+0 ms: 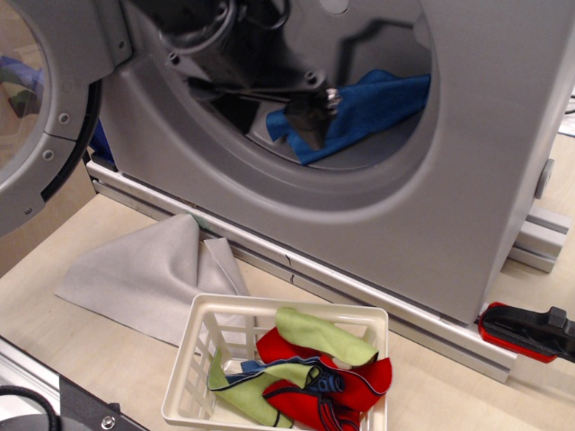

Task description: Put clothes in laundry machine

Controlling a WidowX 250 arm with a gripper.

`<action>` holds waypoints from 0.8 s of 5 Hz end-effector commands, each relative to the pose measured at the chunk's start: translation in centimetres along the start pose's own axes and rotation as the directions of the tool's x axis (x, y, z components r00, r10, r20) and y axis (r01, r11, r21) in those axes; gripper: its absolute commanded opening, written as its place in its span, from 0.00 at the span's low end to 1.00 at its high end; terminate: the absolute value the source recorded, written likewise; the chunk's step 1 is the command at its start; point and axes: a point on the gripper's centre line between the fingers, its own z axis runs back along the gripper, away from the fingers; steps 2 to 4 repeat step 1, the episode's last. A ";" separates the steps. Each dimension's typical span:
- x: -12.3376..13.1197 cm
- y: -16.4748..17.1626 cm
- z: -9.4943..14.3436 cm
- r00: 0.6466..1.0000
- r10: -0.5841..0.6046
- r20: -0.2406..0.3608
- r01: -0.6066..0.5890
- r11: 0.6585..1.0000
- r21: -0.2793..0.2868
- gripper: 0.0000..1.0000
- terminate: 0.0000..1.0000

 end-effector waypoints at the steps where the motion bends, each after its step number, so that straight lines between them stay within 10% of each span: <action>1: 1.0 -1.2 2.9 1.000 0.016 -0.027 -0.014 0.998 0.055 1.00 1.00; 4: 1.0 -1.2 2.9 1.000 0.016 -0.027 -0.014 0.998 0.055 1.00 1.00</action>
